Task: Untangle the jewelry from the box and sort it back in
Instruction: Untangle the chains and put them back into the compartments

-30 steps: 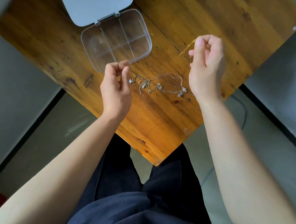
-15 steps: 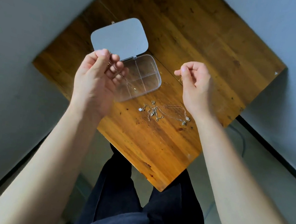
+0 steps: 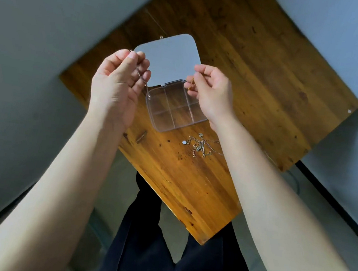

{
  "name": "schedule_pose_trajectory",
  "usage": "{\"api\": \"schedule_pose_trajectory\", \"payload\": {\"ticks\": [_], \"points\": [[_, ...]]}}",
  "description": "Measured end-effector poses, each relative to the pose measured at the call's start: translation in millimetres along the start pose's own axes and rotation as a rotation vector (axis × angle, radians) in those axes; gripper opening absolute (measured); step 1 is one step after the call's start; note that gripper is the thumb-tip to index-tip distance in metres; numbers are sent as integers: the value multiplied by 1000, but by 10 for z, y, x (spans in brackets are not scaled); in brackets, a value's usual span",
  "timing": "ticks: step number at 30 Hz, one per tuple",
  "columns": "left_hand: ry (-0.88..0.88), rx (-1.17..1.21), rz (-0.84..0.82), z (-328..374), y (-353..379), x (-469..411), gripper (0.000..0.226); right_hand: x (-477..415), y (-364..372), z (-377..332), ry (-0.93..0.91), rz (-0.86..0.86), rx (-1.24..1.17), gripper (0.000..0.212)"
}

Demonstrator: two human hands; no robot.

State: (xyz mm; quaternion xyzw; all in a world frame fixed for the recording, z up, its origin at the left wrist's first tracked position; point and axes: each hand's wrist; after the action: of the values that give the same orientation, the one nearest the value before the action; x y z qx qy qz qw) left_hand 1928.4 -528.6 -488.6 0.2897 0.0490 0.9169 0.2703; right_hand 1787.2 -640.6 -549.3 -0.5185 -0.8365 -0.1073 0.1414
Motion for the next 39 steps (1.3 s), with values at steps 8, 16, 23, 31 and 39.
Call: {"api": "schedule_pose_trajectory", "payload": {"ticks": [8,16,23,31,39], "points": [[-78,95,91,-163,-33,-177,25,-317,218,556,278,-136,366,31],[-191,134,164,-479,-51,-318,24,-133,135,561,220,-126,402,36],[-292,-14,217,-797,-85,-386,36,217,-169,694,209,-41,295,29],[-49,-732,262,-963,-156,-378,19,324,-272,768,150,-62,335,31],[-247,-882,277,-1151,-427,-402,47,340,-260,838,91,-80,424,31]]}}
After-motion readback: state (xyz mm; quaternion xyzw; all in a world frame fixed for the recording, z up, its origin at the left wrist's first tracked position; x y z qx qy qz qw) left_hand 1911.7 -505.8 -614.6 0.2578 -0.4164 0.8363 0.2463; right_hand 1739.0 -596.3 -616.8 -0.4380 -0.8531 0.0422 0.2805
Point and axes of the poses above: each hand's wrist, its own x-axis away from the middle knuckle, its own y-axis out of the palm, z = x × y, and after that the axes turned 10 degrees about -x, right-handed
